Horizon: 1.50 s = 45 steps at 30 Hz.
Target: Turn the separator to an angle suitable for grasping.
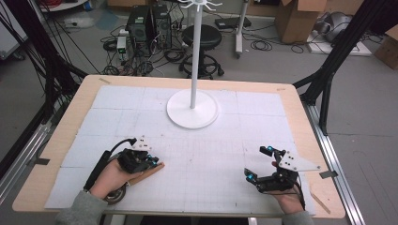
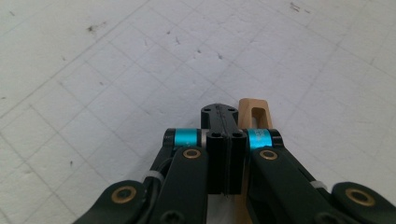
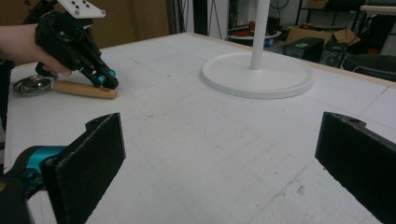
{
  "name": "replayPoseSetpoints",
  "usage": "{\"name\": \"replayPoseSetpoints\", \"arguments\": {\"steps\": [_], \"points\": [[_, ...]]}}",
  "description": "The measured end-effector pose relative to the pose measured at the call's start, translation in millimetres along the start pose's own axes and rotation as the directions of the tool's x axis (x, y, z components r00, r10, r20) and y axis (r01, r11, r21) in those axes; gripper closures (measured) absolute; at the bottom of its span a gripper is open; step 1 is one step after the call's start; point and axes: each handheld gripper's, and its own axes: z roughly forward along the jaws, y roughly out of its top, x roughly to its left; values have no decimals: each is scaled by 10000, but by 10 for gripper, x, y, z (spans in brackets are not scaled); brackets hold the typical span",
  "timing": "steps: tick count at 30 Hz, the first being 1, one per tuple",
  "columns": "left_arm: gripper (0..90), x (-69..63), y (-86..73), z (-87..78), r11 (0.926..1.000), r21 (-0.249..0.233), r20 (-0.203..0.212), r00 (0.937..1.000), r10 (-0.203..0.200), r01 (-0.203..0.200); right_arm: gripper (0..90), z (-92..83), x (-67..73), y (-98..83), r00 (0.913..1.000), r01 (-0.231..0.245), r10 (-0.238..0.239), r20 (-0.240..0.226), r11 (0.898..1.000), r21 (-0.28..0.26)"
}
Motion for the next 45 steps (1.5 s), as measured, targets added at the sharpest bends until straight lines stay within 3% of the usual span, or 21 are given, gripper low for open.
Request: {"name": "replayPoseSetpoints", "arguments": {"steps": [17, 26, 38, 45], "points": [[898, -102, -7, -10, 9989, 83, 454, 9979, 466, -471, 7, 19, -6, -4, 10000, 15, -15, -58, 10000, 13], [898, -157, -13, -10, 9968, 68, 828, 9934, 794, -802, 7, 22, -2, -5, 10000, -10, 10, -91, 10000, 38], [898, -227, -24, -28, 9922, 148, 990, 9876, 1221, -1242, 7, 28, -4, -5, 9999, 16, -15, -112, 10000, 54], [897, -227, -25, -24, 9934, 89, 1078, 9878, 1127, -1143, 7, 39, -4, -8, 9999, 22, -20, -119, 9999, 106]]}}
